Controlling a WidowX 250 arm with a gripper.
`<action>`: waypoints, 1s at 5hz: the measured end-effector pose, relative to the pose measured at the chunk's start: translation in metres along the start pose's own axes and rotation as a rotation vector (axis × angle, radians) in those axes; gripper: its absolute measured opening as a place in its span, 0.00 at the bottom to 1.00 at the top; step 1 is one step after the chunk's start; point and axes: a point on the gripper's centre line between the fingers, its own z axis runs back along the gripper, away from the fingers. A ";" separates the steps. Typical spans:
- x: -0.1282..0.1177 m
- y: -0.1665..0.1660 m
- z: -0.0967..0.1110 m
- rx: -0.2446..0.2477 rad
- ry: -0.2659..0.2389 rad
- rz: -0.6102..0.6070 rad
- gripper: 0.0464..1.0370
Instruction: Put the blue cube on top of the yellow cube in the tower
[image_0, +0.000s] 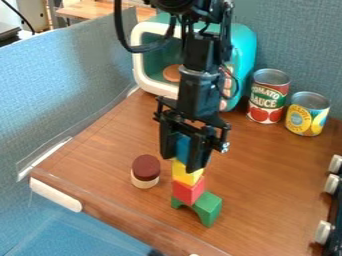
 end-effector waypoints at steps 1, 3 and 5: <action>-0.002 0.004 0.000 -0.008 -0.001 0.018 0.56; -0.001 0.004 0.000 -0.016 0.010 0.019 0.63; -0.001 0.004 -0.002 -0.022 0.022 0.029 0.97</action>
